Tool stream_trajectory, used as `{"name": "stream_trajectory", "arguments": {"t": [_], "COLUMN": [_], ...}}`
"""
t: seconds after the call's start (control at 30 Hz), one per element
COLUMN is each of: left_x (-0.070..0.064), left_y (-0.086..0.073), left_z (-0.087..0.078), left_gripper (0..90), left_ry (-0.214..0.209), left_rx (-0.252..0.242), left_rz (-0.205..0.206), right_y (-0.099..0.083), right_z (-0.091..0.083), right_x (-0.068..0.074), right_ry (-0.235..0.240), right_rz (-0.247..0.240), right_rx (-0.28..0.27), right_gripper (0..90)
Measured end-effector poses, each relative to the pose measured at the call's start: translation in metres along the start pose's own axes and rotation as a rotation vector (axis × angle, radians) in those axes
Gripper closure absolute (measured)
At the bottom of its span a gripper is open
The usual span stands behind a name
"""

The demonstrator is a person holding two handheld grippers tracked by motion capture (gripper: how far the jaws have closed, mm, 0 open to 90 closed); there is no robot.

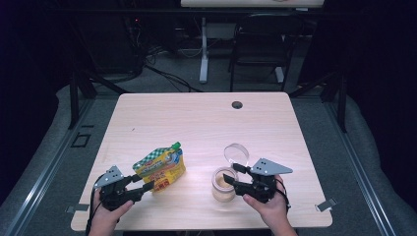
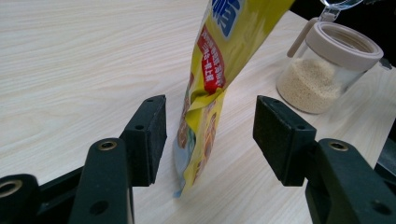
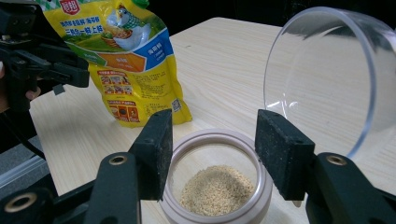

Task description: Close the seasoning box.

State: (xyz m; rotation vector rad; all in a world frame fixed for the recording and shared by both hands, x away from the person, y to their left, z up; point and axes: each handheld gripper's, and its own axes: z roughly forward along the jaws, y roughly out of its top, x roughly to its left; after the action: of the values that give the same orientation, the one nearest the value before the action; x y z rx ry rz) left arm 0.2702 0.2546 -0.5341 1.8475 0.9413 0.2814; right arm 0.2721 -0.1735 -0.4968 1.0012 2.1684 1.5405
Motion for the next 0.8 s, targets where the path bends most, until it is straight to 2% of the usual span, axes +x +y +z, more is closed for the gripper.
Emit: {"name": "stream_trajectory", "arguments": {"t": [0.2, 0.33, 0.43, 0.47, 0.6, 0.63, 0.7, 0.8], "left_x": [0.003, 0.003, 0.002, 0.001, -0.001, -0.001, 0.0, 0.002], "left_y": [-0.001, -0.001, 0.0, 0.0, 0.0, 0.0, 0.0, 0.0], "left_z": [-0.008, -0.009, -0.009, -0.009, -0.014, -0.015, -0.017, -0.02], "left_gripper": [44.8, 44.9, 44.9, 44.9, 44.9, 44.9, 44.8, 44.8], "left_ry": [0.023, 0.029, 0.026, 0.018, 0.032, 0.033, 0.043, 0.062], "left_rx": [0.004, 0.012, 0.019, 0.008, 0.019, 0.007, 0.007, 0.002], "left_rz": [-0.005, 0.003, -0.001, -0.005, 0.011, 0.005, 0.002, -0.004], "right_y": [0.002, 0.004, 0.004, 0.004, 0.004, 0.004, 0.004, 0.002], "right_z": [-0.004, -0.011, -0.017, -0.02, -0.034, -0.036, -0.043, -0.05], "right_x": [-0.005, -0.007, -0.01, -0.012, -0.022, -0.024, -0.028, -0.035], "right_ry": [0.012, 0.019, -0.024, -0.025, -0.037, -0.046, -0.086, -0.153], "right_rz": [0.014, -0.002, -0.003, 0.003, 0.033, 0.036, 0.05, 0.067], "right_rx": [-0.002, -0.002, -0.03, -0.035, -0.057, -0.063, -0.084, -0.071], "right_gripper": [46.6, 53.6, 61.2, 63.1, 71.7, 73.5, 79.2, 85.6]}}
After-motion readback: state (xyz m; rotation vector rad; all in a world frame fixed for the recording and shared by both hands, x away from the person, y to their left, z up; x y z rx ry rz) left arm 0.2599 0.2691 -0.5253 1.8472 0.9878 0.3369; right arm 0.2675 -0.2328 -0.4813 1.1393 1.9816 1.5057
